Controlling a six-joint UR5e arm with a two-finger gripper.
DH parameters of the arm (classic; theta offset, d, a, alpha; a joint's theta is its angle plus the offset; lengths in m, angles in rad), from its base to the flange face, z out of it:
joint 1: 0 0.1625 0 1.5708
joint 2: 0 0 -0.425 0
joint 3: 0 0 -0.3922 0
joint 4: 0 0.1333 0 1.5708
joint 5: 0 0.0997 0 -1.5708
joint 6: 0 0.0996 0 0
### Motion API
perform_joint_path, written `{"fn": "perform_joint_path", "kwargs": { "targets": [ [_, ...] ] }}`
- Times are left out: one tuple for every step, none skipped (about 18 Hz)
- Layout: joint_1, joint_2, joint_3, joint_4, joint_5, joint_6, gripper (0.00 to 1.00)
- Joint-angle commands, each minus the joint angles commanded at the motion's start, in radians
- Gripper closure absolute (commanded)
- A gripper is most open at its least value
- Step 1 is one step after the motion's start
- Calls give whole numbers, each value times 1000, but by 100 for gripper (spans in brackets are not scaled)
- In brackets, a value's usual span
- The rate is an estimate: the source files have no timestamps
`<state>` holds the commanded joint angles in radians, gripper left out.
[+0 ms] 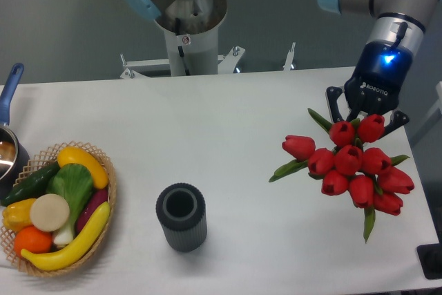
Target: Insert the flowers into the vase
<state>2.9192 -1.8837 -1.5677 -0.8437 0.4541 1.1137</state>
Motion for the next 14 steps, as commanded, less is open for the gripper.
{"fn": "perform_joint_path", "kwargs": {
  "targets": [
    [0, 0, -2, 0, 0, 3, 80],
    [-2, 0, -6, 0, 0, 5, 80],
    [-2, 0, -6, 0, 0, 3, 79],
    [0, 0, -2, 0, 0, 2, 79],
    [2, 0, -5, 0, 0, 2, 80],
    [2, 0, -5, 0, 0, 0, 80],
    [2, 0, -5, 0, 0, 0, 79],
    [2, 0, -5, 2, 0, 0, 79],
    [2, 0, -2, 2, 0, 0, 79],
    [2, 0, -2, 3, 0, 0, 79],
    [3, 0, 0, 5, 0, 0, 79],
    [2, 0, 3, 5, 0, -2, 79],
    [3, 0, 6, 5, -2, -2, 79],
    [2, 0, 6, 5, -2, -2, 79]
  ]
}}
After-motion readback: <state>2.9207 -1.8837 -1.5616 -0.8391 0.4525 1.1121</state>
